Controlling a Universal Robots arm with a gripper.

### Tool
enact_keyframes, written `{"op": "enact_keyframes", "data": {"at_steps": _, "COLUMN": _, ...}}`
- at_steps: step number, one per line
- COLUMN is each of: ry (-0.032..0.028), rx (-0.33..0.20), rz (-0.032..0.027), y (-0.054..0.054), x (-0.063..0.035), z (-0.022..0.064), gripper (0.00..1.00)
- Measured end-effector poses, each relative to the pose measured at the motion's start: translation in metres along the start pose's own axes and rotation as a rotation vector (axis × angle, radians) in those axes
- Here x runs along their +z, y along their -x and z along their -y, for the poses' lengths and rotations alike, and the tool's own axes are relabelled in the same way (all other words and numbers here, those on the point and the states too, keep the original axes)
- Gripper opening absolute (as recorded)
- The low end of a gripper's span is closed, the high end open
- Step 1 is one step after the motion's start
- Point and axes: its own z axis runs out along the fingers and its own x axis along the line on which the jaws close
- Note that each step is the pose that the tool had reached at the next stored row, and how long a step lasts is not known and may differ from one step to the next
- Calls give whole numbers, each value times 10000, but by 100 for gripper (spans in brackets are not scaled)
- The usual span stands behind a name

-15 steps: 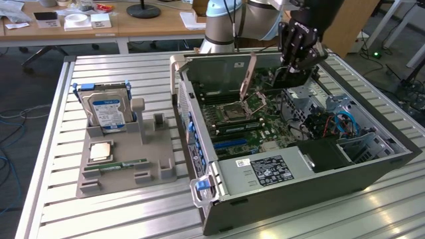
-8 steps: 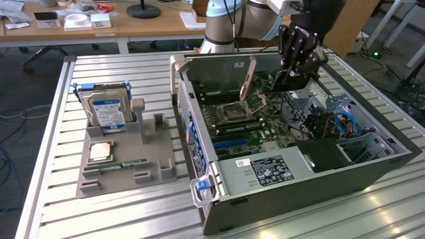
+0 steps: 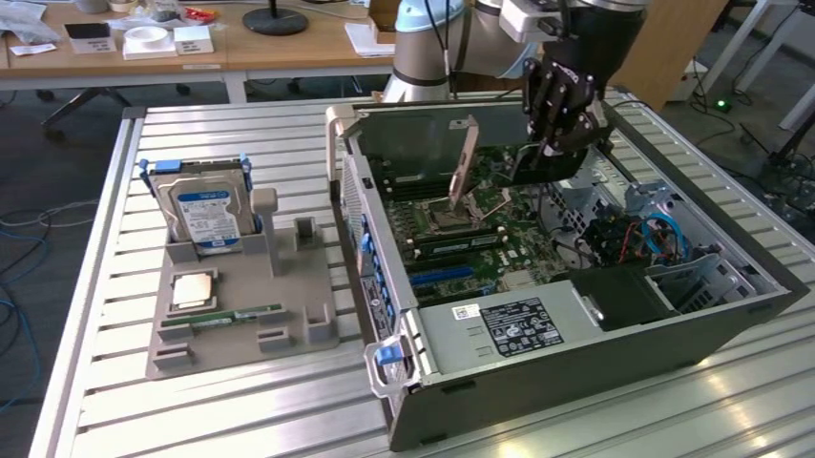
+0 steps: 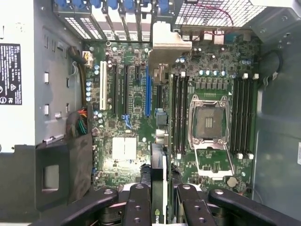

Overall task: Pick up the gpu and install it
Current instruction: 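Insert the gpu into the slot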

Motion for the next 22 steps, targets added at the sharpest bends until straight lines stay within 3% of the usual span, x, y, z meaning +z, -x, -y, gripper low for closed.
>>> {"op": "enact_keyframes", "data": {"at_steps": 22, "ry": -7, "rx": -1, "rz": 15, "y": -104, "x": 24, "z": -16, "gripper": 26}}
